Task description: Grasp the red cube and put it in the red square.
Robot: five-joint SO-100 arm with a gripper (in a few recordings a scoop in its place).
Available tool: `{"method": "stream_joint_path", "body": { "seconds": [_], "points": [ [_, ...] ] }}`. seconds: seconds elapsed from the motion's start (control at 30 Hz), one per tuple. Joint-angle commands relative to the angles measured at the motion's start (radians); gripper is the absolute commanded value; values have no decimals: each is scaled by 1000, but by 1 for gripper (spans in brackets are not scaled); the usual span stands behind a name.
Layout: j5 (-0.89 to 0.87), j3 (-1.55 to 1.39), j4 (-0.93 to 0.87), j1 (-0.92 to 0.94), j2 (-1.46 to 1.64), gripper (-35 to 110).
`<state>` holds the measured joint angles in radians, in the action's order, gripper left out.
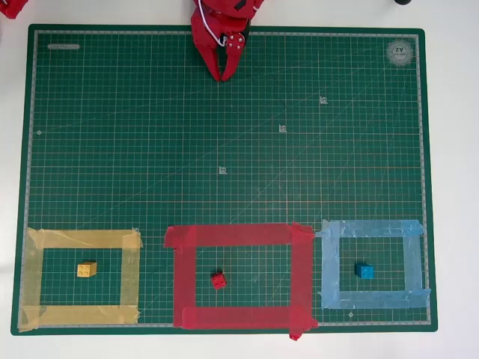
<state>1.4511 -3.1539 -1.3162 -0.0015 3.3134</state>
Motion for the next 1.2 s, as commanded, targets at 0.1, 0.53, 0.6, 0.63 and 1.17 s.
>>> {"method": "stream_joint_path", "body": {
  "seconds": [0.1, 0.53, 0.6, 0.63, 1.17],
  "points": [
    [23, -6, -11, 20, 37, -1],
    [20, -6, -11, 28, 37, -1],
    [20, -6, -11, 29, 37, -1],
    [20, -6, -11, 29, 37, -1],
    [18, -6, -11, 29, 37, -1]
  ]
}}
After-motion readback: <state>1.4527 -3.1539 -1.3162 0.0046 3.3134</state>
